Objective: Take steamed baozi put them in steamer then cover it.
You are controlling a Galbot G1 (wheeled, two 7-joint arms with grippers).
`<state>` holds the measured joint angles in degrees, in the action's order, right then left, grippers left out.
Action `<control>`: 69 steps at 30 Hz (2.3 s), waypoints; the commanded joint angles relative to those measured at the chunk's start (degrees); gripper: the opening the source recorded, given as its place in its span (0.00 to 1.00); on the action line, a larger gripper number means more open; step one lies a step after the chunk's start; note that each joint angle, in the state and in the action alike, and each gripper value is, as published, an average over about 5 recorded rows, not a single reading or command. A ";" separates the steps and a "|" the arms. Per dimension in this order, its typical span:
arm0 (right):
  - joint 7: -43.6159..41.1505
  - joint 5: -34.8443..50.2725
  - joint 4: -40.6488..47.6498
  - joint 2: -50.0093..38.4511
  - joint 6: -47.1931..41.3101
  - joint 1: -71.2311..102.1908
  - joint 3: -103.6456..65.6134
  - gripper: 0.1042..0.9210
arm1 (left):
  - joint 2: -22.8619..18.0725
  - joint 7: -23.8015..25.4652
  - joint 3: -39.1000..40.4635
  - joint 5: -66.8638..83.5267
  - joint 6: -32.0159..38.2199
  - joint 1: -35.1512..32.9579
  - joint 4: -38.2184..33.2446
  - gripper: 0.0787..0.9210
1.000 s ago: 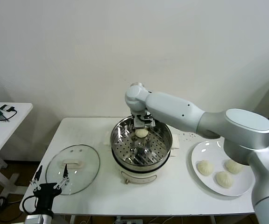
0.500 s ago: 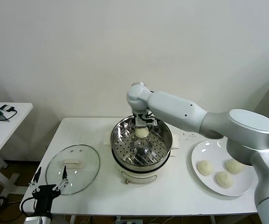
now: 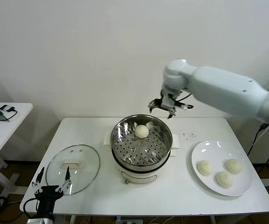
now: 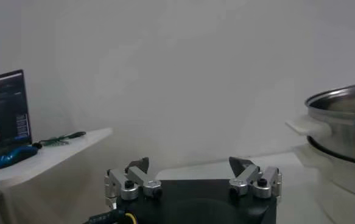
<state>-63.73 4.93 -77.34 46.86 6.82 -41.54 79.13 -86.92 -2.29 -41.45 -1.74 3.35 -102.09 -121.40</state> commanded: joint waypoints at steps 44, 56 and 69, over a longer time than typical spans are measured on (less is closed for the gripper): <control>2.55 0.38 9.37 -11.73 -21.31 45.21 -27.72 0.88 | -0.42 0.16 -0.20 -0.42 1.05 -2.72 0.38 0.88; 2.04 0.37 10.87 -11.01 -21.09 44.18 -28.21 0.71 | -0.34 0.22 0.63 -1.10 1.29 -2.95 0.46 0.88; 1.70 8.84 8.34 -14.60 -18.28 25.05 -18.78 0.69 | -0.13 0.64 1.41 -1.15 1.47 -4.14 -0.43 0.88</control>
<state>-61.93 10.04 -68.51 33.58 -12.99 -6.57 55.60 -87.19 -2.00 -40.48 -2.75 4.84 -105.84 -121.35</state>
